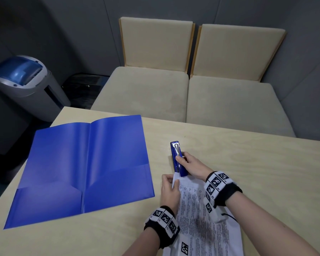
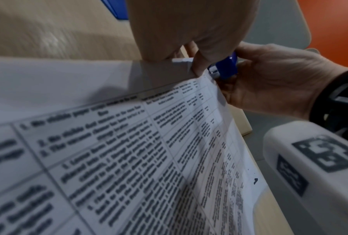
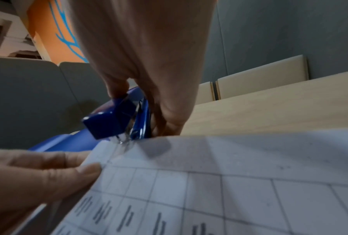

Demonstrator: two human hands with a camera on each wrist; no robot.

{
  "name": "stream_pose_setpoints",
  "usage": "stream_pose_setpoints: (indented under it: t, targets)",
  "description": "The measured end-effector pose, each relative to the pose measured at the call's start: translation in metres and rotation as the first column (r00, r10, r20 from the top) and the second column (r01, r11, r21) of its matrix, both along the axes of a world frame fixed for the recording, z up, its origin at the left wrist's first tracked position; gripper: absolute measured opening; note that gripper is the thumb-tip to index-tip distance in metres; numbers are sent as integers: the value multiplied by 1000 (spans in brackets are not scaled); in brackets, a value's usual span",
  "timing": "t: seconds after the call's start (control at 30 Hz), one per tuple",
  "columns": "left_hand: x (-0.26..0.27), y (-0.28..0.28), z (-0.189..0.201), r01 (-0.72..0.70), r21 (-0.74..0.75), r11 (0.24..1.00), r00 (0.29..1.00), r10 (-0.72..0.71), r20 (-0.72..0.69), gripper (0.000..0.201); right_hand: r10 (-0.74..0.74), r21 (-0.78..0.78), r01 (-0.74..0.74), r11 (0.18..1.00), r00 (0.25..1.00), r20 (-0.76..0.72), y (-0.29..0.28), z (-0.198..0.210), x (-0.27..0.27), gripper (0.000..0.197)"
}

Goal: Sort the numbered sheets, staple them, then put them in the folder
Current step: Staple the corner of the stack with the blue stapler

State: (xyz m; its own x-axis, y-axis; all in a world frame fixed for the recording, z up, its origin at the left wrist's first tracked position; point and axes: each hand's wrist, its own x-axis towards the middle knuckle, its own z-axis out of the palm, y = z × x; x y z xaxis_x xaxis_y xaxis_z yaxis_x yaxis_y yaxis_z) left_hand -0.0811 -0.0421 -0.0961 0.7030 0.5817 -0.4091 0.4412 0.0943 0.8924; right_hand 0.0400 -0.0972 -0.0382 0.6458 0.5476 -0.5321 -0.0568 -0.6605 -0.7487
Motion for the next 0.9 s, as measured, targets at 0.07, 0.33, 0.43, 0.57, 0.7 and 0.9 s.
stream_pose_setpoints:
  t: [0.07,0.33,0.43,0.57,0.7,0.9]
  targets:
    - [0,0,1,0,0,1000,1000,0,-8,11,16,-29,-16,999,1000,-6,0,-1,-1,43]
    - [1,4,2,-73,10,997,996,73,-45,13,-109,-132,110,985,994,10,18,-1,-13,33]
    - [1,6,0,-68,1,998,995,68,-68,14,-222,-140,236,962,969,106,29,-3,-25,35]
    - [-1,8,-1,-70,-13,997,996,69,-58,16,-220,-152,254,955,953,206,38,-9,-36,52]
    - [-1,13,-5,-71,-49,996,997,69,-38,17,-195,-184,241,953,952,236,41,-15,-35,54]
    - [-1,17,-6,-109,-115,987,994,109,-8,17,-151,-257,228,939,946,287,44,-17,-32,45]
